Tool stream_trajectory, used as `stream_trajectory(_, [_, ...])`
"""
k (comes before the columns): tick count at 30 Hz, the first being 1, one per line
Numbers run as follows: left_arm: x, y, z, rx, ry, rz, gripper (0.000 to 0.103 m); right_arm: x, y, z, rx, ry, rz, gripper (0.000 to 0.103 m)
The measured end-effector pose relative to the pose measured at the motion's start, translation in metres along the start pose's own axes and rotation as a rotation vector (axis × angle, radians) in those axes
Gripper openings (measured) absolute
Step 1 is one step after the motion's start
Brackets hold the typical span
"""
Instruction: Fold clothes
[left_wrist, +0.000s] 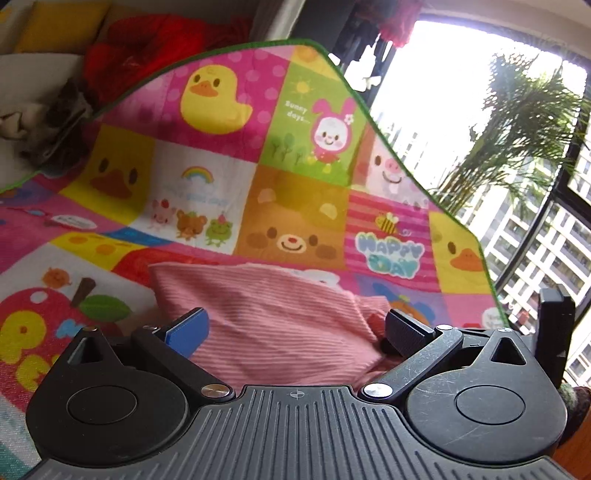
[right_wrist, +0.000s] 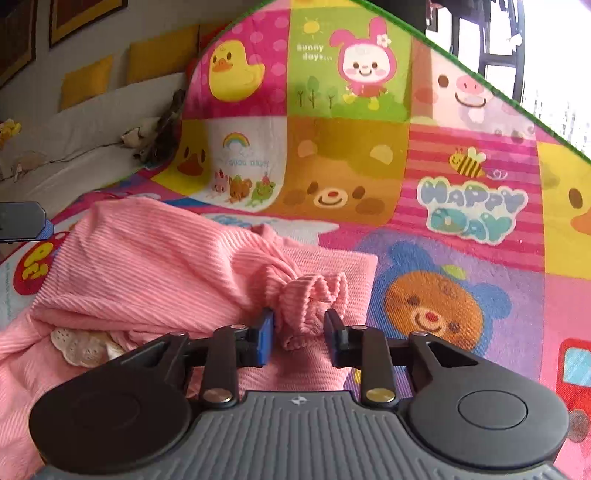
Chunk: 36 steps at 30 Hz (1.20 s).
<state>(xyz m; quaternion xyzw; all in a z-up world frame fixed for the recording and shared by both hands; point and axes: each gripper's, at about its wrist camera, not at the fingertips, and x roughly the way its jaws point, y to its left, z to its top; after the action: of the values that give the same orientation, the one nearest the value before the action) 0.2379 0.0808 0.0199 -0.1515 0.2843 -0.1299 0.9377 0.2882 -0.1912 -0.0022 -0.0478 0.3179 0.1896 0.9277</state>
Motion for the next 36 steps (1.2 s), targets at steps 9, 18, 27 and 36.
stream_trajectory(9, [0.034, 0.008, -0.008, 0.054, 0.120, 0.081, 0.103, -0.036, -0.006, 0.034, 0.030, -0.146, 0.066, 0.044])
stream_trajectory(18, [0.035, 0.004, -0.005, 0.086, 0.126, 0.070, 0.103, 0.023, 0.011, 0.003, 0.007, -0.019, 0.090, 0.043])
stream_trajectory(27, [0.050, 0.004, -0.017, 0.083, 0.120, -0.025, 0.103, 0.009, 0.013, -0.006, -0.070, 0.024, 0.064, 0.048])
stream_trajectory(36, [0.047, 0.004, -0.026, 0.108, 0.076, -0.028, 0.103, 0.031, 0.015, 0.063, -0.036, -0.033, 0.106, 0.048])
